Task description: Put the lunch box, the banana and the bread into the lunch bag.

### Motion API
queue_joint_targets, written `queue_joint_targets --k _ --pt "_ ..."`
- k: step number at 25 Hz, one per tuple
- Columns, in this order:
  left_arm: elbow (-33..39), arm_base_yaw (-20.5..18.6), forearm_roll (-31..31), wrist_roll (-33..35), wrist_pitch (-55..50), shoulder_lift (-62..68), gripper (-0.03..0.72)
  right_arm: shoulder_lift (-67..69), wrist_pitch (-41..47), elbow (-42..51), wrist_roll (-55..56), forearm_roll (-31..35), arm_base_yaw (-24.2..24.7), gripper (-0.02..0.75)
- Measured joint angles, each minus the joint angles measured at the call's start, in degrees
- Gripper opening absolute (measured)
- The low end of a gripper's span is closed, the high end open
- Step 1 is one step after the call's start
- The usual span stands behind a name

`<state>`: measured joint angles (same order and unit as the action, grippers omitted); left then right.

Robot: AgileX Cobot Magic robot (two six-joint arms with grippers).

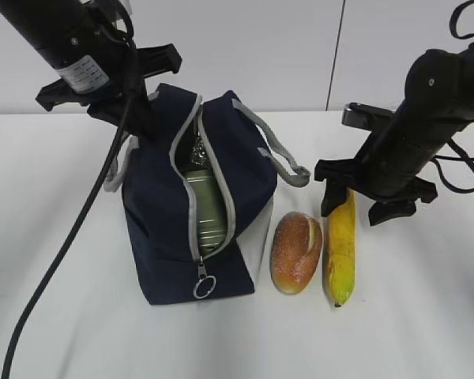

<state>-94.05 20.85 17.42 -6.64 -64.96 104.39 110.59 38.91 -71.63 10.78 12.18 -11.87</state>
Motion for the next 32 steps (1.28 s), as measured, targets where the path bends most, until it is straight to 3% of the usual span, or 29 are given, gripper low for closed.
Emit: queue_joint_targets --k 9,16,18,26,32 --pt "0.0 0.0 0.0 0.0 0.0 0.0 0.000 3.4 2.5 -0.7 -2.2 2.1 0.0 0.566" --pt "0.0 0.0 0.0 0.0 0.0 0.0 0.000 4.0 2.7 -1.0 -4.1 3.8 0.0 0.366" --pt "0.0 0.0 0.0 0.0 0.0 0.0 0.000 4.2 2.8 -1.1 -4.3 4.0 0.0 0.340" --pt "0.0 0.0 0.0 0.0 0.0 0.0 0.000 4.6 4.4 -2.0 -4.7 4.2 0.0 0.319" --pt "0.0 0.0 0.0 0.0 0.0 0.0 0.000 5.8 15.1 -10.2 -4.9 -1.4 0.0 0.318"
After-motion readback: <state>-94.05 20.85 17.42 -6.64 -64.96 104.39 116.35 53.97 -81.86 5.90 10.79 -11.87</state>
